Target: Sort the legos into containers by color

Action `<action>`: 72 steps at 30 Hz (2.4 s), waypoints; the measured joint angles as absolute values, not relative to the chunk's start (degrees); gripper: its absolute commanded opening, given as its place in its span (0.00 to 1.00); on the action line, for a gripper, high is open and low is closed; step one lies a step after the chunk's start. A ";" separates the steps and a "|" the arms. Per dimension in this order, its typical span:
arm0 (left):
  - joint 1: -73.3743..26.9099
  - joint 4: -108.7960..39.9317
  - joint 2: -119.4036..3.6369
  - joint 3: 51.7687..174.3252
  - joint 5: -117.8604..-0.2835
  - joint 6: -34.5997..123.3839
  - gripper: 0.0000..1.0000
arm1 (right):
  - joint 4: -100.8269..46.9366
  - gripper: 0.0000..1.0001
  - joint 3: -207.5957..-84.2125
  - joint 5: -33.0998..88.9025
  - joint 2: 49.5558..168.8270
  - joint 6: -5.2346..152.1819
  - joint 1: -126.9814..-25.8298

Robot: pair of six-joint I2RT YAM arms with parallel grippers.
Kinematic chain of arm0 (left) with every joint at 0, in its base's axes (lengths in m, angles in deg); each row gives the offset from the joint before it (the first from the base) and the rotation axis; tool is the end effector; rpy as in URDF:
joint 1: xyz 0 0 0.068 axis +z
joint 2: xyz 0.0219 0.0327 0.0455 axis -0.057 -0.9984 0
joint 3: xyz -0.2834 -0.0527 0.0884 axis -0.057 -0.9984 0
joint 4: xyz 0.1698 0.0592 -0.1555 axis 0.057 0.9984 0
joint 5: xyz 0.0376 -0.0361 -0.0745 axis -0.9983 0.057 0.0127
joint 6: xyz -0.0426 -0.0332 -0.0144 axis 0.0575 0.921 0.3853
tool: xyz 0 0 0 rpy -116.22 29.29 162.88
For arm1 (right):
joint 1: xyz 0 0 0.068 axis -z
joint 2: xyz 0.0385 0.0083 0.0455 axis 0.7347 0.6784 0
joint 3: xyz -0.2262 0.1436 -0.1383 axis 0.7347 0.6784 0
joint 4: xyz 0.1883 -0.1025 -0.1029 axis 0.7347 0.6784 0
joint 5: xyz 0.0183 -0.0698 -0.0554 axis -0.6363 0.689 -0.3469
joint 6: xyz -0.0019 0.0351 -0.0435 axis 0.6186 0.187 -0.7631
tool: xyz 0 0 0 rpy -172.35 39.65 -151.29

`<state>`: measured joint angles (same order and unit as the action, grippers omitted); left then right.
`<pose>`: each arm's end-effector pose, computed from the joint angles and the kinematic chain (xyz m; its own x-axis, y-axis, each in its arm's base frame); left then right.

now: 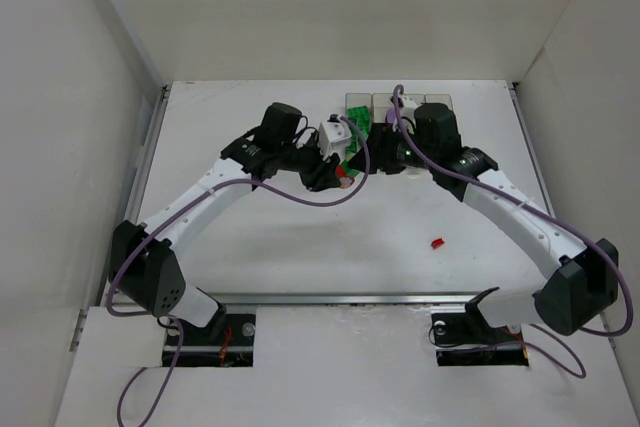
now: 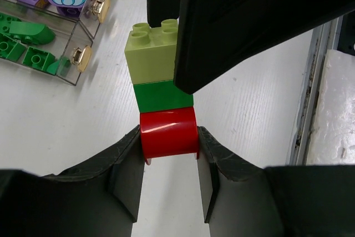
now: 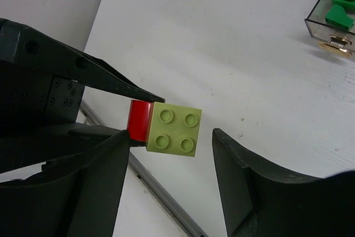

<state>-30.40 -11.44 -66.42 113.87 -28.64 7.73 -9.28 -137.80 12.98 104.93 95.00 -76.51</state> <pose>0.2401 -0.1888 0.3678 -0.0269 0.4154 -0.9092 0.9783 0.1977 0.0614 0.2343 0.1481 0.3724 -0.7102 0.1049 -0.6961 -0.4666 0.6702 0.5771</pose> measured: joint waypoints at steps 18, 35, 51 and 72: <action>-30.43 -13.13 -65.65 112.01 -29.47 7.64 0.00 | -11.73 0.00 -136.42 12.84 106.39 98.93 -75.64; -30.64 -13.80 -63.27 104.47 -32.59 8.98 0.00 | -10.74 0.00 -133.40 18.26 100.80 99.19 -69.26; -31.04 -22.72 -76.67 114.81 -35.00 10.92 0.00 | -5.00 0.00 -131.17 35.68 93.32 97.36 -63.64; -39.47 -56.80 -129.54 165.74 -38.34 33.87 0.00 | -10.00 0.00 -132.42 70.94 92.23 91.37 -52.95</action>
<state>-39.47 -56.80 -129.54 165.74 -38.34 33.87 -10.00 -132.42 70.94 92.23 91.37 -52.95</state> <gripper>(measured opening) 0.341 0.435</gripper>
